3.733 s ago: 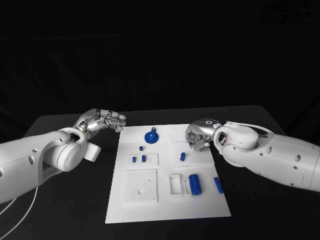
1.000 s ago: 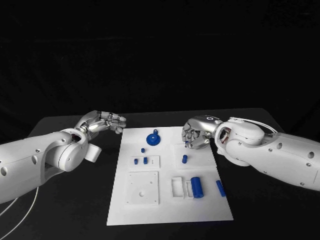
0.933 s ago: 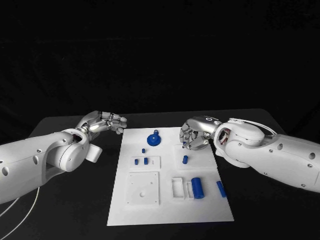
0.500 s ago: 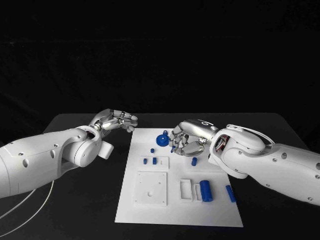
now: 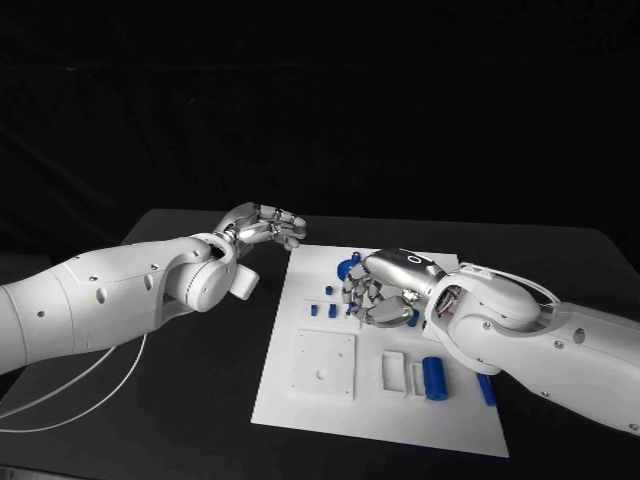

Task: Assemble the parts on the task board

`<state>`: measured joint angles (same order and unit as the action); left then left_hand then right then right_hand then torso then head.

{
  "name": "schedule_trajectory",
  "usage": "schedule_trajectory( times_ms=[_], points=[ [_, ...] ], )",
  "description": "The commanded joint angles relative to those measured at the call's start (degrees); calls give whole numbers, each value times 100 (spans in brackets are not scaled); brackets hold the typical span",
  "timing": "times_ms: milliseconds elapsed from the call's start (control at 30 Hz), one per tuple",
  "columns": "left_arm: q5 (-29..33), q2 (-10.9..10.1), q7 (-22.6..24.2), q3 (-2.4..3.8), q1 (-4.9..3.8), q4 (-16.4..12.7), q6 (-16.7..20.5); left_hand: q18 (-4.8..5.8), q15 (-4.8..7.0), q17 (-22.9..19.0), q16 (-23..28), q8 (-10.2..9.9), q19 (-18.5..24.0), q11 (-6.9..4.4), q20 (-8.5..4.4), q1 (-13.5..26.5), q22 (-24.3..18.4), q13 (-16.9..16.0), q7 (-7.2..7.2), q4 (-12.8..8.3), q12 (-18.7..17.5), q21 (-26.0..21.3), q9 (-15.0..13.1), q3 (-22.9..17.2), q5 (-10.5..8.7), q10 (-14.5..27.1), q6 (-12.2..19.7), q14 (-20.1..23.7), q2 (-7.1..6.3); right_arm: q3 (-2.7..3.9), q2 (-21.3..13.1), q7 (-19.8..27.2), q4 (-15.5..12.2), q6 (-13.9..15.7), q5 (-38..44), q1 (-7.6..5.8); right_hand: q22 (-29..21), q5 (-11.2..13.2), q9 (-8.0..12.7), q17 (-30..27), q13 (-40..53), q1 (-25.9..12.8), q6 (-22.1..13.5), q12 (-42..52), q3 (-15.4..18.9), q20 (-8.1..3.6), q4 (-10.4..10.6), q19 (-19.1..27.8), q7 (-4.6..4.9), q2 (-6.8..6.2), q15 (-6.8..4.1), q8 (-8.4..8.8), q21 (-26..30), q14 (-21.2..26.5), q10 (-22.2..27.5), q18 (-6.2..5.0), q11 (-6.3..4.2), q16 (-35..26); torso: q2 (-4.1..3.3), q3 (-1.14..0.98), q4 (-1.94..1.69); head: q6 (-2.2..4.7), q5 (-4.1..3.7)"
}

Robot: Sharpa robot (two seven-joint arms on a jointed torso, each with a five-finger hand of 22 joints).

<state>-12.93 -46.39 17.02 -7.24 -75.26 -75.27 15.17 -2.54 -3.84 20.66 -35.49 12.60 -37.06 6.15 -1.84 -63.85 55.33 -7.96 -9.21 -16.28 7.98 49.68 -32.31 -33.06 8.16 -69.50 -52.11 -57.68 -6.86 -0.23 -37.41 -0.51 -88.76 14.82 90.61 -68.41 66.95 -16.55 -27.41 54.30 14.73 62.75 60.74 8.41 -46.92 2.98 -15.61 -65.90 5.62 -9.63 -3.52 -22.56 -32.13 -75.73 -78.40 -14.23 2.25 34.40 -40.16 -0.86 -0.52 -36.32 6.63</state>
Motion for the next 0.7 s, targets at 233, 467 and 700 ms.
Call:
schedule_trajectory(
  times_ms=[233, 467, 700],
  points=[
    [122, 74, 101, 5, -5, 24, 9, -49, -17, 11, 44, 12, 0, 8, 17, 31, 10, 6, -6, 18, -32, -25, 11, 23, 21, 16, 55, -31, 26, -182, 129, 3, 9, -37, 420, 116, 8, 2, -20, -11, 20, 6, -1, -20, 16, -33, -35, -7, -15, 52, -18, 6, -12, 22, 12, -77, 2, 27, 0, -4, 6, -116, 119],
    [124, 94, 91, 6, -6, 73, -18, -49, -17, 18, 51, 12, -1, 8, 17, 36, 12, 6, -7, 21, -34, -27, 13, 23, 21, 15, 57, -31, 33, -248, 166, -7, -52, -95, 499, 181, 8, 2, -23, -12, 24, 4, -3, -23, 17, -32, -36, -6, -14, 59, -18, 8, -11, 22, 13, -77, 3, 27, -2, -6, 15, -155, 140],
    [123, 105, 82, 6, -6, 97, -38, -47, -19, 28, 62, 12, 1, 9, 19, 48, 14, 7, -9, 25, -39, -30, 15, 27, 18, 18, 63, -30, 35, -298, 207, -18, 29, -124, 614, 204, 9, 13, -29, -15, 31, 7, -7, -28, 17, -31, -45, -3, -13, 64, -17, 11, -8, 24, 17, -77, 4, 25, 2, -13, 4, -174, 183]
  ],
)
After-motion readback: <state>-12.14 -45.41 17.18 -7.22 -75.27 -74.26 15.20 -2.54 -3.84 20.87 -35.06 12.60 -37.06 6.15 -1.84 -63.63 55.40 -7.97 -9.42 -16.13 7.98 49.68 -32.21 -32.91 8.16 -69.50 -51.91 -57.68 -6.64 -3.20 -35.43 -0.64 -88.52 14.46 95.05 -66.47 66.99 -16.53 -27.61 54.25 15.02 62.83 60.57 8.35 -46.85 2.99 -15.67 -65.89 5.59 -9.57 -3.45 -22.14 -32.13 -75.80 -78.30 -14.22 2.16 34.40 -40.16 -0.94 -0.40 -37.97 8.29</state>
